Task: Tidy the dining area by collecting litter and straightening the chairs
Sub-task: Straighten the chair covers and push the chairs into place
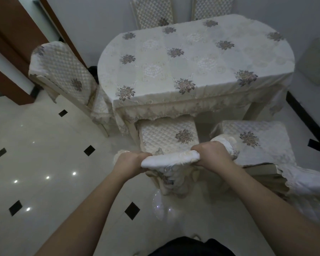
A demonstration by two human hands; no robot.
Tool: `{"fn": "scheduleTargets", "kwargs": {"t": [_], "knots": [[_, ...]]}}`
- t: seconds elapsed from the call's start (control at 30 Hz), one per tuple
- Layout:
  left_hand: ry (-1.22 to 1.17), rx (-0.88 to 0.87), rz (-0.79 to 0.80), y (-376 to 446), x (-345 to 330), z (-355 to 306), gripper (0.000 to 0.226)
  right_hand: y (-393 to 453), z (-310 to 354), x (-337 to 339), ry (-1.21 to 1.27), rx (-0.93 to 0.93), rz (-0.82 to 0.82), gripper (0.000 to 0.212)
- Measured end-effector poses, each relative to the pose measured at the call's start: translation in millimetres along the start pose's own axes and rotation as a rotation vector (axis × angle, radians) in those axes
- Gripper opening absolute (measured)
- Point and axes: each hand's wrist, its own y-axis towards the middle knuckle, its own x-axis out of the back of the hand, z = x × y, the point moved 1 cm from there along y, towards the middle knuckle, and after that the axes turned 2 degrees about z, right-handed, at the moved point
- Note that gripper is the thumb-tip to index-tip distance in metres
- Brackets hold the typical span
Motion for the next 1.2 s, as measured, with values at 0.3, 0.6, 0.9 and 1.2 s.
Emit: {"fn": "scheduleTargets", "kwargs": {"t": [0.3, 0.6, 0.9, 1.2], "knots": [[0.051, 0.069, -0.009, 28.8, 1.7, 34.1, 0.031, 53.9, 6.0, -3.3, 0.058, -0.015, 0.007, 0.041], [0.087, 0.01, -0.005, 44.7, -6.7, 71.5, 0.019, 87.2, 18.1, -18.8, 0.046, -0.026, -0.011, 0.039], [-0.189, -0.076, -0.031, 51.0, -6.8, 108.6, 0.036, 101.2, 35.4, -18.5, 0.072, -0.016, -0.093, 0.045], [-0.22, -0.15, -0.109, 57.9, -11.6, 115.8, 0.037, 108.3, 32.8, -16.7, 0.08, -0.019, -0.038, 0.046]]}}
